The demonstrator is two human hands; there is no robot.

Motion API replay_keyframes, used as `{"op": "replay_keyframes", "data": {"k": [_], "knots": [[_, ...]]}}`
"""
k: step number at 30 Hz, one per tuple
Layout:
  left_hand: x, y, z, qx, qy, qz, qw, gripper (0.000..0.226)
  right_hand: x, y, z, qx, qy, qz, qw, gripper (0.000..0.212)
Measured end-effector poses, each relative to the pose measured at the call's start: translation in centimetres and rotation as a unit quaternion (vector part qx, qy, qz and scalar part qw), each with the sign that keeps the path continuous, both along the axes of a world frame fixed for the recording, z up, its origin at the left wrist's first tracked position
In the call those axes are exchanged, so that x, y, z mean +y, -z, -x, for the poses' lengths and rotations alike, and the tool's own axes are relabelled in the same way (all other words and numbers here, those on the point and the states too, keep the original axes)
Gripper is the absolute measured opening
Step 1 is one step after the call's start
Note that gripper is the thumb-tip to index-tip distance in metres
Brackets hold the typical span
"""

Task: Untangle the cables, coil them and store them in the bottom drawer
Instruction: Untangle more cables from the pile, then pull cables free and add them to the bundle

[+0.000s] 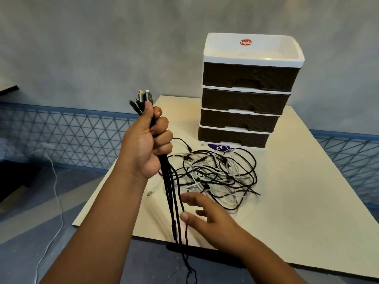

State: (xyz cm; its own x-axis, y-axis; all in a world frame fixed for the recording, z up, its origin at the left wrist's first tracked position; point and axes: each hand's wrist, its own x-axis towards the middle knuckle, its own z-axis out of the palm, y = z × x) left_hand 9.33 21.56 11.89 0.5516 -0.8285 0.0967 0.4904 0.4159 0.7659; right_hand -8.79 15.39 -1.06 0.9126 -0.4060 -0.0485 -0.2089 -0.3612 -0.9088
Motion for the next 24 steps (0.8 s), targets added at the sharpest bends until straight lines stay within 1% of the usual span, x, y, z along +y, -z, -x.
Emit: {"op": "replay_keyframes", "data": {"k": [4,6,7,9,11,13,15,17,18,21,24], "knots": [[-1.1,1.0,-4.5,0.001,-0.001,-0.034,0.999,0.037,-2.3,-1.4,-3.3,-0.017,0.053,0.002,0.998,0.025],[-1.6,1.7,-6.4,0.003,-0.001,-0.054,0.999,0.036,-3.0,-1.9,-4.9,-0.023,0.086,0.002,0.996,0.019],[-1.9,2.0,-7.3,0.005,-0.001,-0.063,0.998,0.036,-3.3,-1.9,-5.8,-0.028,0.104,0.02,0.994,0.017],[-2.4,2.6,-8.9,0.008,0.0,-0.08,0.997,0.036,-3.7,-1.5,-7.6,-0.034,0.118,0.093,0.988,0.015],[-2.9,3.2,-10.2,0.012,0.003,-0.094,0.995,0.035,-3.5,-1.0,-9.6,-0.028,0.095,0.172,0.98,0.017],[-3.4,3.8,-11.4,0.012,0.002,-0.108,0.994,0.035,-2.9,-0.2,-11.9,-0.013,0.052,0.214,0.975,0.019],[-3.9,4.4,-12.3,0.014,0.004,-0.118,0.993,0.035,-2.1,0.6,-14.2,0.023,0.014,0.251,0.968,0.02],[-4.3,4.9,-13.0,0.02,0.01,-0.127,0.992,0.035,-1.7,1.5,-16.4,0.074,-0.017,0.282,0.957,0.013],[-4.5,5.2,-13.4,0.022,0.013,-0.131,0.991,0.035,-1.8,1.9,-17.4,0.099,-0.025,0.31,0.945,0.009],[-4.9,5.6,-14.1,0.026,0.016,-0.138,0.99,0.035,-2.0,3.2,-19.1,0.159,-0.021,0.378,0.912,0.021],[-5.0,6.1,-14.7,0.03,0.024,-0.144,0.989,0.035,-2.1,3.9,-19.9,0.159,0.035,0.407,0.899,0.03]]}}
